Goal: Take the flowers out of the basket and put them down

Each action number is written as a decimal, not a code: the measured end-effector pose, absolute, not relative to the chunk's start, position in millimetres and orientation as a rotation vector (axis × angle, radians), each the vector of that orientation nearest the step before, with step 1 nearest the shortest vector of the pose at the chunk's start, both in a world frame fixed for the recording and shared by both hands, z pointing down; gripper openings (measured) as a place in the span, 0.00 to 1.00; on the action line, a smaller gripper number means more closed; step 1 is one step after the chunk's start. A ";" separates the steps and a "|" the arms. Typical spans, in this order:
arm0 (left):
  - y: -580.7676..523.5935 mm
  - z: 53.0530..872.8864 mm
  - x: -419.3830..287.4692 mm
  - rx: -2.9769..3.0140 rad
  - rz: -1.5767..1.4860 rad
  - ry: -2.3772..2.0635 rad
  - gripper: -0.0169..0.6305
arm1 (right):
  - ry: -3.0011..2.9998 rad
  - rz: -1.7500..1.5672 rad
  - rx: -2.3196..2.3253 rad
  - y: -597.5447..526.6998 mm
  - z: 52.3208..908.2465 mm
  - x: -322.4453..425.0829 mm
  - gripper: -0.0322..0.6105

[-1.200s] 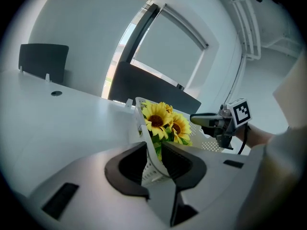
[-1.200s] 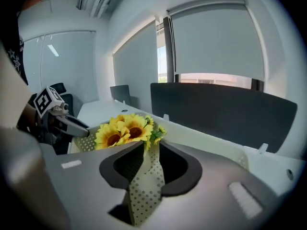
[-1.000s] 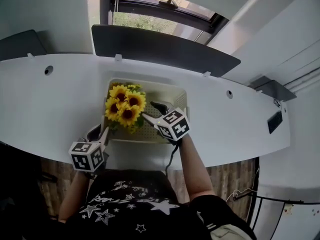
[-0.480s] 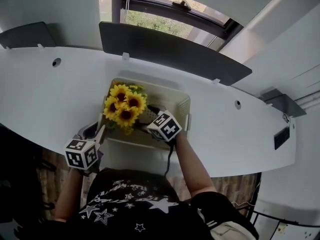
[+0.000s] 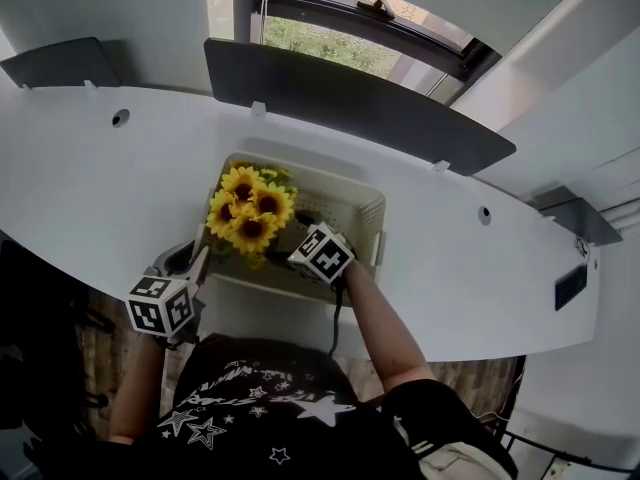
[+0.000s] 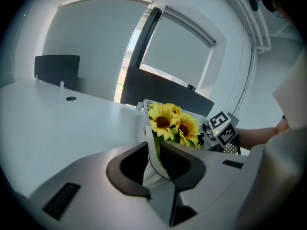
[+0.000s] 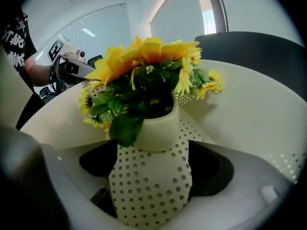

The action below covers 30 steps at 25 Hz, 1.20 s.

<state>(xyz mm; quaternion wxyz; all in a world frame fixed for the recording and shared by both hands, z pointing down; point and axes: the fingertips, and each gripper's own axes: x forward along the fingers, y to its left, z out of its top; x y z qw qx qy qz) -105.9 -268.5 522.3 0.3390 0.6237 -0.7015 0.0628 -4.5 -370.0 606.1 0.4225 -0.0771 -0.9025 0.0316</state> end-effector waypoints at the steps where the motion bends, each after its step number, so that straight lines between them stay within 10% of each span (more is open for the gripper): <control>1: -268.5 522.3 -106.2 1.621 0.164 -1.829 0.15 | -2.257 0.064 -0.198 -369.7 608.8 -4.8 0.72; 30: -267.8 523.5 -102.6 1.605 0.175 -1.834 0.15 | -2.403 -0.104 -0.184 -365.2 629.4 -66.2 0.86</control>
